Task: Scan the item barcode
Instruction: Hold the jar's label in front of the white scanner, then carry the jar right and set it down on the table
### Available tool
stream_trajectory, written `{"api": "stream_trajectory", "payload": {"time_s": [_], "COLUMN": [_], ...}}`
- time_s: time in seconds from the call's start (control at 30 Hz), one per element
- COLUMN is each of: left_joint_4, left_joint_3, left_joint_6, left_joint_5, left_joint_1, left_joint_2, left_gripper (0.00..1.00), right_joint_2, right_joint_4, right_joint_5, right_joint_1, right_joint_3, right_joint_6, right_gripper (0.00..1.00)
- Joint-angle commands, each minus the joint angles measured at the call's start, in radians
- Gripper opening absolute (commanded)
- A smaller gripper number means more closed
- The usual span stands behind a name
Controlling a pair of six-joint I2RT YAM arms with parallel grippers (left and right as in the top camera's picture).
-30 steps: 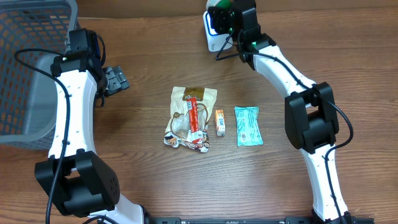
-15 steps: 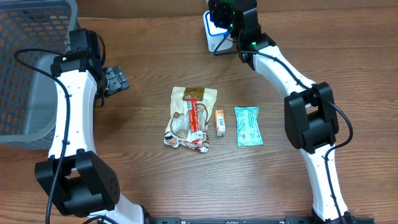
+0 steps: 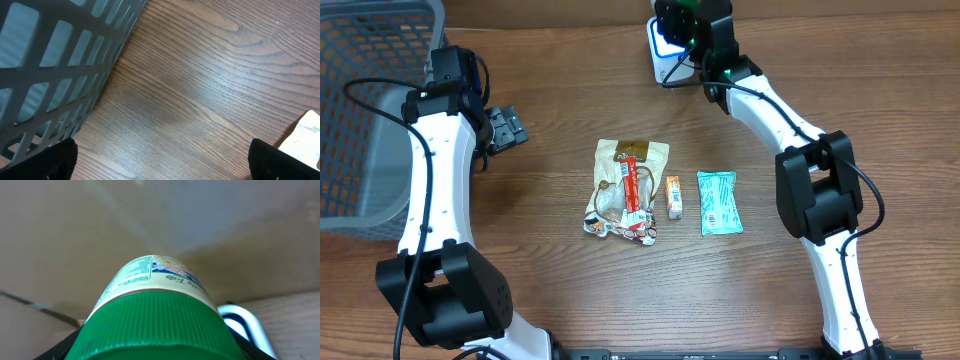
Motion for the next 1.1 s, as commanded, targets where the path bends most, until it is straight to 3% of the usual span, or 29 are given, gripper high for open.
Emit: {"api": "stream_trajectory", "payload": {"time_s": [0.0, 0.17, 0.3, 0.6, 0.87, 1.07], "left_joint_4": [0.000, 0.000, 0.000, 0.000, 0.000, 0.000], "left_joint_3": [0.016, 0.016, 0.016, 0.016, 0.016, 0.016], "left_joint_6": [0.018, 0.018, 0.018, 0.018, 0.018, 0.018], "left_joint_5": [0.007, 0.007, 0.007, 0.007, 0.007, 0.007], "left_joint_1": [-0.007, -0.007, -0.007, -0.007, -0.007, -0.007], "left_joint_2": [-0.026, -0.026, -0.026, -0.026, -0.026, -0.026], "left_gripper": [1.00, 1.00, 1.00, 1.00, 1.00, 1.00], "right_joint_2": [-0.040, -0.126, -0.223, -0.490, -0.519, -0.515], "right_joint_4": [0.038, 0.021, -0.100, -0.803, -1.424, -1.553], "right_joint_5": [-0.097, -0.212, -0.256, -0.255, -0.105, 0.097], "right_joint_1": [-0.025, -0.072, -0.116, -0.241, -0.388, -0.437], "right_joint_3": [0.022, 0.022, 0.022, 0.022, 0.012, -0.119], "right_joint_6": [0.006, 0.006, 0.005, -0.042, -0.234, -0.250], "right_gripper": [0.04, 0.04, 0.04, 0.04, 0.04, 0.04]}}
